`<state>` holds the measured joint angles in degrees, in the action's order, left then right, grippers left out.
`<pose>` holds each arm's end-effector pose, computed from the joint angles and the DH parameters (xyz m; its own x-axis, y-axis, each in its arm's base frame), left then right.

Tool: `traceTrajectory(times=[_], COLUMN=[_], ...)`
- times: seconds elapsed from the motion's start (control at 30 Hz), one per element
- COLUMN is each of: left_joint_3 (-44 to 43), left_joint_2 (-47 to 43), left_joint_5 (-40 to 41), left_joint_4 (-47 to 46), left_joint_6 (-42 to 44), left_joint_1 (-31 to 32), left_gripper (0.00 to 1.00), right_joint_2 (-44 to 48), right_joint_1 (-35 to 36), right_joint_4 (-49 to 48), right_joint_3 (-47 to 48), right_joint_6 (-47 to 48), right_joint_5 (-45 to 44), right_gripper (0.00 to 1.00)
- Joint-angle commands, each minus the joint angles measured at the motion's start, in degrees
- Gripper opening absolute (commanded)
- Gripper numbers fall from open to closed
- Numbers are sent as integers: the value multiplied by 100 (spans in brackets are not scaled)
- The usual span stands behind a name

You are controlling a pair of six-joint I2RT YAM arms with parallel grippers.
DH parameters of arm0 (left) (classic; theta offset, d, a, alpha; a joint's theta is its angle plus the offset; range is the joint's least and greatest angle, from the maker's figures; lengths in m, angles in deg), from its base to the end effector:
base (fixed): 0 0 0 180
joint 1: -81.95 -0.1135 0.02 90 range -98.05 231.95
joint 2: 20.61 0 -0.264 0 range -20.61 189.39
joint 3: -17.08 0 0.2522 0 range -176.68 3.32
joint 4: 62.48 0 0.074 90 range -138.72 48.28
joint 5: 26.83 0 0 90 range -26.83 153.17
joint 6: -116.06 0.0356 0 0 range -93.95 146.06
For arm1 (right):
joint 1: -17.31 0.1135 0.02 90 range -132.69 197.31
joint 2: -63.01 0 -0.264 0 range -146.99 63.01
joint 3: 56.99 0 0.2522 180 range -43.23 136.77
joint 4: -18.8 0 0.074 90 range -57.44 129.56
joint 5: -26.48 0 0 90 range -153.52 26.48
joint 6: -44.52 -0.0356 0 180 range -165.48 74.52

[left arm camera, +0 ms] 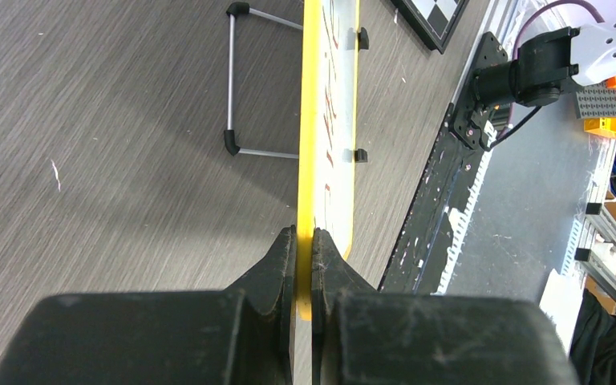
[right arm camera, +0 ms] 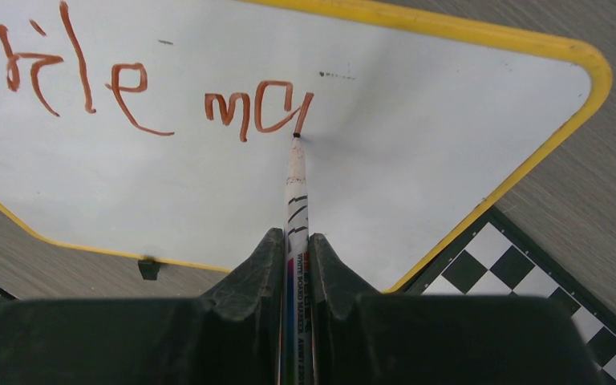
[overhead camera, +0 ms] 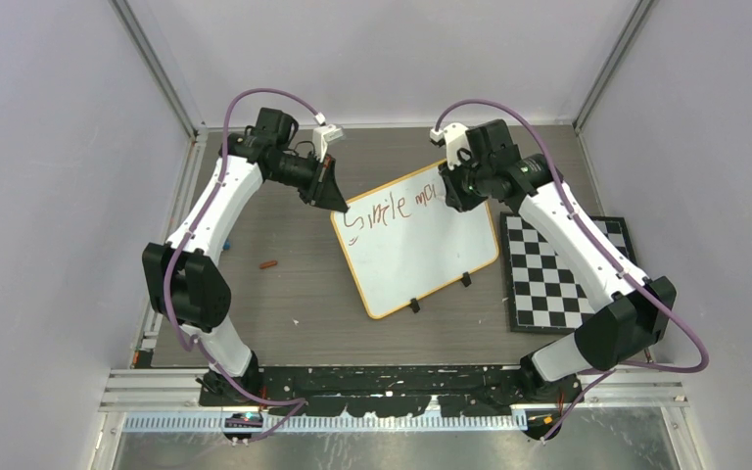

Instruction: Write a sentence on the whiteboard

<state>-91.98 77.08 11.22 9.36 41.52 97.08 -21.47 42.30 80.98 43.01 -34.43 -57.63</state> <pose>0.3304 -0.1184 0.3414 -0.6668 0.3505 -0.6577 0.7401 0.4153 -0.5290 0.2819 0.1354 0.3642 -0.5542 -0.4687 -0.6879 -0.6014 0.7968 -0.0583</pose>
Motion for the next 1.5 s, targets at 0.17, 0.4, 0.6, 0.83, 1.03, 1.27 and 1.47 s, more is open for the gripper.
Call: traceTrajectory(times=[0.17,0.4,0.6,0.83,1.03,1.27,1.47], left_joint_3=[21,30,3,-4,-10,-18,12], left_joint_2=[-105,-114,-108,-101,-71,-72,-89], left_joint_5=[114,114,119,127,131,114,123], left_joint_4=[-16,-16,-16,-9,-8,-7,-7], left_joint_6=[130,132,124,140,156,150,172], left_joint_1=[60,60,60,60,60,60,60], left_gripper=[0,0,0,0,0,0,0], right_joint_2=[205,168,-53,-268,-214,85,321], right_joint_1=[-20,-48,-51,-56,-57,-62,-62], right_joint_4=[33,61,-68,-179,-179,-146,-181], right_joint_3=[176,704,868,878,635,120,-286], right_joint_6=[167,165,198,206,240,126,49], right_joint_5=[-128,-63,-211,-309,-334,-190,-107], right_gripper=[0,0,0,0,0,0,0])
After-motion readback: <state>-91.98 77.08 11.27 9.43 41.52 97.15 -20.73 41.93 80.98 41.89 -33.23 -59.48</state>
